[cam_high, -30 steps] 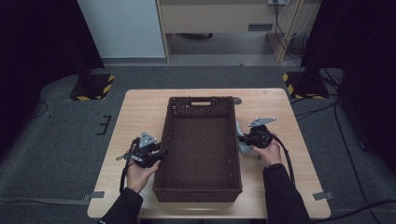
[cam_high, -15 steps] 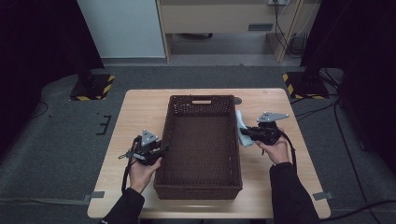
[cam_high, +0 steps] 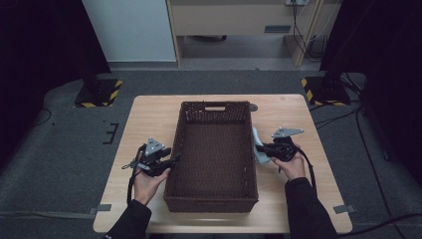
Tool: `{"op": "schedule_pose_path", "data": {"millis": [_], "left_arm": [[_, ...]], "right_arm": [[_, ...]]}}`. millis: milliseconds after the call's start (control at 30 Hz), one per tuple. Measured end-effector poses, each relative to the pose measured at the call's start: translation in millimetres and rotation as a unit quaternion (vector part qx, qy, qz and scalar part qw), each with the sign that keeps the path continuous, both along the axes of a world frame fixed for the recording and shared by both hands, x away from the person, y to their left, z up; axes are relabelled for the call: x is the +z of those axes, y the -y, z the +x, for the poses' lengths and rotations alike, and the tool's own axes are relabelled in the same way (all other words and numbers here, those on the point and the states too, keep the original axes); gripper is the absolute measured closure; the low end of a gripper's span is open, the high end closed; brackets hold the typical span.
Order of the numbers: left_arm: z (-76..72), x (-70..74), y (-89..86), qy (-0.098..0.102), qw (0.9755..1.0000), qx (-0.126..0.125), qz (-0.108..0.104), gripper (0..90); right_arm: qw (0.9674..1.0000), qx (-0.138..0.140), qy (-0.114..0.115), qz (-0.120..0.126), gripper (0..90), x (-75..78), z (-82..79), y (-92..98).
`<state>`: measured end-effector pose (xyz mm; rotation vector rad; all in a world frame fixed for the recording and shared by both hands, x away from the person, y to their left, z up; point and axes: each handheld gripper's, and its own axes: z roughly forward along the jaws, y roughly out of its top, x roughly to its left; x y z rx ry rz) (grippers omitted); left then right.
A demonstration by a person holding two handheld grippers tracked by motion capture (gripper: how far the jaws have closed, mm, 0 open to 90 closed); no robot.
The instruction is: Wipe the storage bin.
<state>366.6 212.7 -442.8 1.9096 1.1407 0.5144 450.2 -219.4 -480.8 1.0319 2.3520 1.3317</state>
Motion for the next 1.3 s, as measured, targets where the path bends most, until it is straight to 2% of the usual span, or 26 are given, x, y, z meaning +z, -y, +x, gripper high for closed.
{"op": "schedule_pose_path", "data": {"millis": [67, 100, 200, 267, 300, 433, 533, 633, 733, 767, 833, 933, 1000, 1067, 1133, 1200, 1300], "left_arm": [[-3.5, -0.1, -1.0, -0.001, 1.0000, -0.008, 0.000, 52.7], [-5.0, -0.6, -1.6, -0.001, 0.9999, -0.012, 0.003, 53.1], [-5.4, -2.0, -1.0, -0.003, 0.9999, -0.011, -0.005, 54.6], [-5.3, -4.2, 1.8, -0.007, 0.9999, -0.014, 0.004, 56.1], [-5.0, -6.9, 4.1, -0.008, 0.9996, -0.017, 0.020, 57.0], [-5.3, -7.5, 6.1, -0.001, 0.9997, -0.010, 0.022, 59.0], [-5.9, -7.8, 6.5, 0.000, 0.9997, -0.005, 0.024, 60.9], [-5.5, -7.9, 7.7, 0.002, 0.9997, 0.003, 0.022, 62.9], [-4.2, -7.8, 7.0, -0.002, 0.9998, 0.011, 0.018, 64.8], [-3.5, -7.7, 7.0, -0.002, 0.9997, 0.012, 0.019, 65.3], [-2.1, -7.7, 7.3, 0.000, 0.9997, 0.016, 0.018, 65.9], [0.7, -8.0, 6.7, 0.000, 0.9997, 0.020, 0.015, 66.3], [2.7, -8.3, 6.4, 0.000, 0.9997, 0.021, 0.014, 66.3], [4.3, -8.4, 6.6, 0.000, 0.9997, 0.023, 0.014, 66.3], [5.6, -8.6, 6.8, 0.000, 0.9997, 0.022, 0.011, 66.0], [5.5, -8.8, 6.5, 0.004, 0.9997, 0.019, 0.012, 64.8], [5.6, -9.7, 4.8, 0.009, 0.9996, 0.025, 0.010, 58.5]], "right_arm": [[0.9994, 0.003, 0.025, 0.022, 83.7, 12.8, -4.4, 2.9], [0.9992, 0.007, 0.032, 0.025, 83.7, 17.0, -6.8, 3.3], [0.9993, 0.014, 0.032, 0.008, 83.7, 16.5, -10.1, 1.8], [0.9997, 0.016, 0.018, -0.010, 83.6, 9.4, -9.5, -1.0], [0.9997, 0.017, 0.013, -0.016, 83.6, 5.5, -8.8, -2.1], [0.9988, 0.021, -0.020, -0.039, 83.6, -12.9, -6.1, -8.0], [0.9965, 0.025, -0.045, -0.066, 83.6, -27.8, -4.7, -14.7], [0.9957, 0.024, -0.054, -0.071, 83.5, -33.7, -2.5, -18.7], [0.9977, 0.015, -0.039, -0.053, 83.4, -23.6, -2.2, -15.1], [0.9986, 0.011, -0.034, -0.041, 83.4, -17.7, -3.4, -12.9], [0.9999, 0.008, -0.007, -0.009, 83.5, -4.3, -6.4, -7.3], [0.9991, 0.016, 0.029, 0.026, 83.6, 14.0, -12.7, -2.0], [0.9987, 0.024, 0.036, 0.028, 83.6, 18.8, -15.2, -1.2], [0.9990, 0.024, 0.031, 0.019, 83.5, 16.3, -15.3, -2.4], [0.9995, 0.026, 0.016, 0.001, 83.4, 8.4, -13.5, -4.1], [0.9994, 0.025, -0.009, -0.023, 83.5, -6.0, -10.6, -7.2], [0.9977, 0.025, -0.034, -0.052, 83.4, -19.3, -6.9, -11.2]]}}
